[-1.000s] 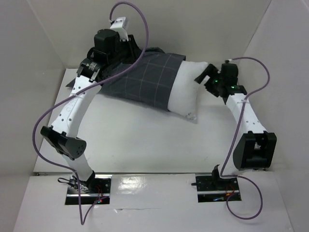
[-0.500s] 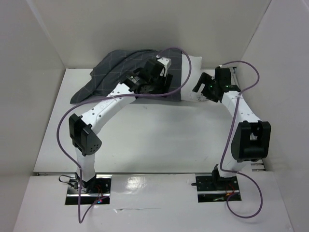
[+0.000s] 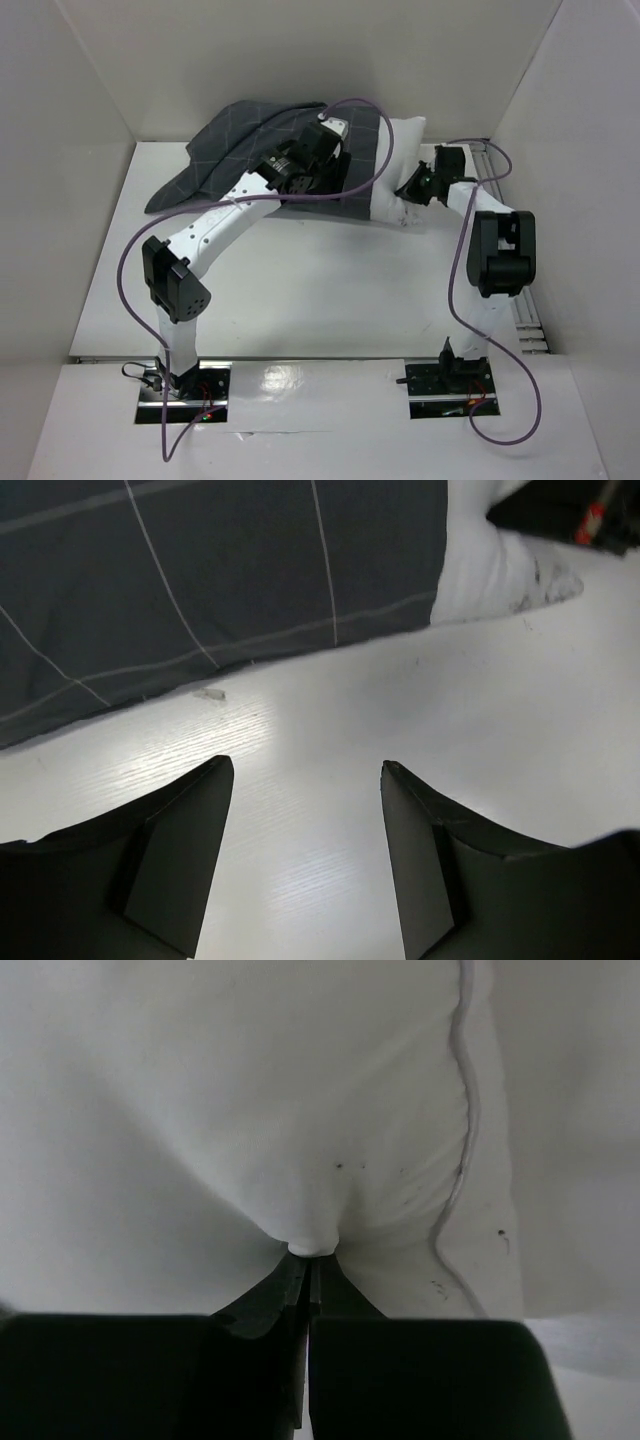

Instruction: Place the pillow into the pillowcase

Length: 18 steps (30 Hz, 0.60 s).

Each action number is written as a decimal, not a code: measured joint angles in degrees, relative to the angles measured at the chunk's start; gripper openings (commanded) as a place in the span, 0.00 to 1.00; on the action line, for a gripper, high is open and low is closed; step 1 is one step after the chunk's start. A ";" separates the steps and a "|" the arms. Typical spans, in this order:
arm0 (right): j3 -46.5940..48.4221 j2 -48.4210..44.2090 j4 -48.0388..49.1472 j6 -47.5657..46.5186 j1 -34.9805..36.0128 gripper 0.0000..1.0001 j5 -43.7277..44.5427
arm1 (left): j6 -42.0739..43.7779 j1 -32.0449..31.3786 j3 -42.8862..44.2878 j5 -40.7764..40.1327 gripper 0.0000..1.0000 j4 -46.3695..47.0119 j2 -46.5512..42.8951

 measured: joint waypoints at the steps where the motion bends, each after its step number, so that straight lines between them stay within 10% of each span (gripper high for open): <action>1: -2.97 -1.62 1.33 0.39 0.52 0.00 -0.15 | -0.07 -0.13 0.37 -0.92 0.74 -0.61 0.00; 8: -21.88 -25.88 0.46 1.60 11.52 0.00 2.56 | -0.87 -0.87 5.27 -4.31 0.78 -3.08 0.68; 11: -26.18 -32.85 -1.51 3.45 16.04 0.66 2.43 | -1.09 -1.70 7.72 -5.29 0.81 -3.72 2.51; 13: -27.69 -36.39 -4.39 3.69 17.18 0.92 3.52 | -1.09 -2.45 9.68 -6.99 0.81 -4.37 4.83; 18: -27.63 -42.36 -10.69 4.42 17.38 0.98 8.20 | -0.70 -3.76 10.95 -12.24 0.81 -5.66 9.22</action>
